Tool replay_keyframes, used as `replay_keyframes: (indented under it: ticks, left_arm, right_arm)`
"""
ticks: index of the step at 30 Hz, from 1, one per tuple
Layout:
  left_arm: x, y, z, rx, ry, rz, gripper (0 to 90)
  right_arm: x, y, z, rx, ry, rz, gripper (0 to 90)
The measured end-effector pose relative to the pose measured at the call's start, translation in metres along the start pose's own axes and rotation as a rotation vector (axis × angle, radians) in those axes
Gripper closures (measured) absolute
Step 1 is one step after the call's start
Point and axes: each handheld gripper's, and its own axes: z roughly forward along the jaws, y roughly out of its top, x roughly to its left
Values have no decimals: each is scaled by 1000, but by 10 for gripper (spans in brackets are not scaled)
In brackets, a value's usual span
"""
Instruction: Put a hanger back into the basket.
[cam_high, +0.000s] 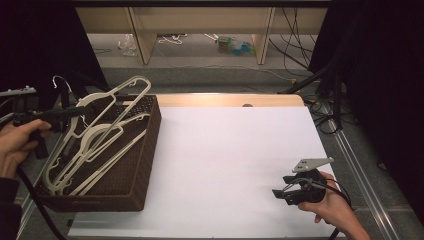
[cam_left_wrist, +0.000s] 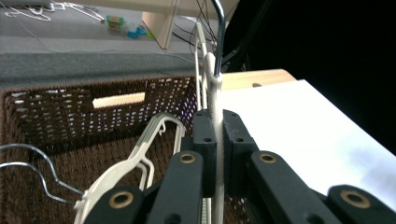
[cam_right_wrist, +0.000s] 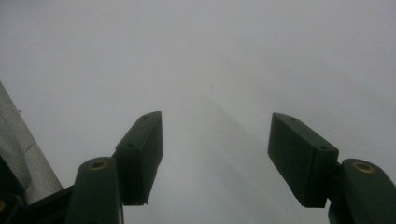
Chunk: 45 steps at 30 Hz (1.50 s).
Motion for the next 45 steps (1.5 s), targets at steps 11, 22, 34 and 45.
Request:
replay_keyframes:
  ticks: [11, 22, 34, 45]
  left_arm:
    - [15, -14, 1, 26, -21, 26, 858]
    - [19, -29, 8, 69, -37, 25, 857]
    - [32, -47, 27, 131, -18, -5, 855]
    - [46, -64, 40, 177, 93, -49, 823]
  right_arm:
    - [1, 0, 1, 10, 6, 1, 368]
    - [1, -1, 3, -2, 3, -3, 368]
    - [-1, -1, 4, -12, -4, -25, 368]
    - [-2, -1, 4, 4, 3, -29, 368]
